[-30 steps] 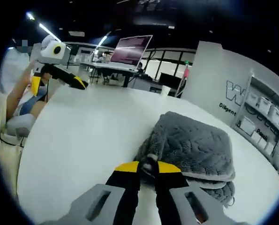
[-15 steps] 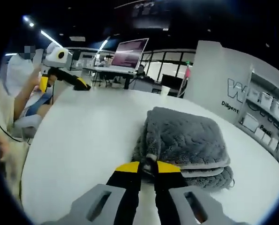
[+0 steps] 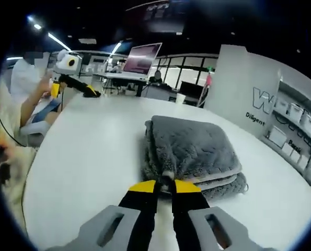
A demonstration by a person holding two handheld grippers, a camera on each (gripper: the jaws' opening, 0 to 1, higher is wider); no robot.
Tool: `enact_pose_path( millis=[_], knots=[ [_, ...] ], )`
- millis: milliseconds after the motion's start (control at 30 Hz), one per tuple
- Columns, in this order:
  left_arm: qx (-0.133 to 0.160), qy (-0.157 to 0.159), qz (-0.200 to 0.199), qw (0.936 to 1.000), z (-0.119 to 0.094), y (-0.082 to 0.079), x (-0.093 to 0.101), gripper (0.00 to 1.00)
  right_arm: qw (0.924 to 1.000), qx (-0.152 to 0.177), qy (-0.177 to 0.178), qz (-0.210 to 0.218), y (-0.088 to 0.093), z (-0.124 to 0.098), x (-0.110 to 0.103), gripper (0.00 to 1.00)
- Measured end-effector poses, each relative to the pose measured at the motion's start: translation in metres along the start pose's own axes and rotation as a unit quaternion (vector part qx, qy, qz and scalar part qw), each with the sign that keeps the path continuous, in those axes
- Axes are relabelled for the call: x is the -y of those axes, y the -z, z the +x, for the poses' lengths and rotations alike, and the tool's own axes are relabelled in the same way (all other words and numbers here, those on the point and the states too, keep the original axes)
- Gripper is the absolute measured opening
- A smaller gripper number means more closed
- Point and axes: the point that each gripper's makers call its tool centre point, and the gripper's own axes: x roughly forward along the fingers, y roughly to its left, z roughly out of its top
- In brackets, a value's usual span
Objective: Open the folded towel by lifting each exposed corner and separating the folded layers until the towel lies flat within the target outline without major curled edges
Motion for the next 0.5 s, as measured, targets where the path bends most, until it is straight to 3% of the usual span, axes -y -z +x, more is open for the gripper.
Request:
enact_pose_path(
  millis=[167,400,500],
  knots=[
    [0.000,0.000,0.001,1.0000,-0.001,0.000,0.001,0.89,0.9999,0.001,-0.001,0.012,0.007,-0.007,0.020,0.05],
    [0.002,0.000,-0.001,1.0000,-0.001,-0.001,0.001,0.88,0.9990,-0.016,0.031,0.028,0.022,-0.020,0.044,0.04],
    [0.001,0.000,-0.001,1.0000,-0.001,-0.001,0.001,0.88,0.9987,-0.014,0.035,0.035,0.022,-0.021,0.040,0.04]
  ],
)
